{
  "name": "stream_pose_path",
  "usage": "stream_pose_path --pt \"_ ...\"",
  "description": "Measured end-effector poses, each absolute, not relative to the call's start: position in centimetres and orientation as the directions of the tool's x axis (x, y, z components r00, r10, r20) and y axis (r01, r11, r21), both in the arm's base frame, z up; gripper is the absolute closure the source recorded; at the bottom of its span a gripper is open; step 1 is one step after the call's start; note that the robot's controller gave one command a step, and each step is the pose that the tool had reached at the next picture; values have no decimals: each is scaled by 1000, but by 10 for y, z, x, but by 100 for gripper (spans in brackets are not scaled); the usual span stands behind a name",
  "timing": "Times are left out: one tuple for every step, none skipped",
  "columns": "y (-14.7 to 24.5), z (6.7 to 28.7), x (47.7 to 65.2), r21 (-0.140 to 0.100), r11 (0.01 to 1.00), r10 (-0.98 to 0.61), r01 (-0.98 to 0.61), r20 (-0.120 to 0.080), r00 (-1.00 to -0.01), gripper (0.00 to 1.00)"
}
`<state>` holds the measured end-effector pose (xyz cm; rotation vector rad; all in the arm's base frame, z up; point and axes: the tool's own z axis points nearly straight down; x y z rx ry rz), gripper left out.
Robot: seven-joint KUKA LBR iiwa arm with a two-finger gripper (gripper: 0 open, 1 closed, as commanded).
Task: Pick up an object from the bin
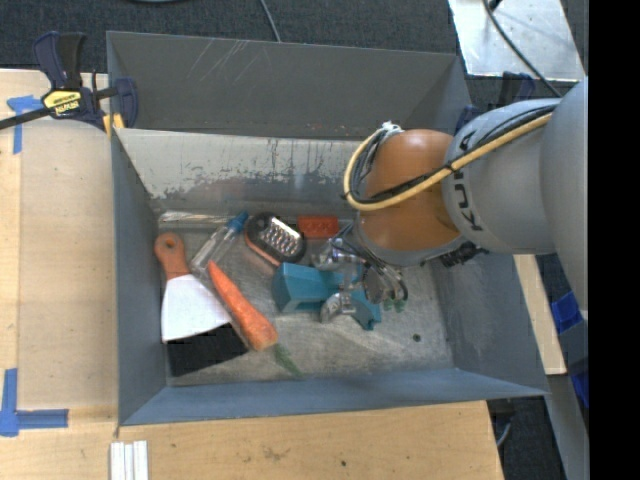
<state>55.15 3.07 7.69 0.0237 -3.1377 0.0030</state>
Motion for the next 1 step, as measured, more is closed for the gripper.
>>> stream_pose_path --pt "43 223 567 -1 1000 19 19 2 -1000 100"
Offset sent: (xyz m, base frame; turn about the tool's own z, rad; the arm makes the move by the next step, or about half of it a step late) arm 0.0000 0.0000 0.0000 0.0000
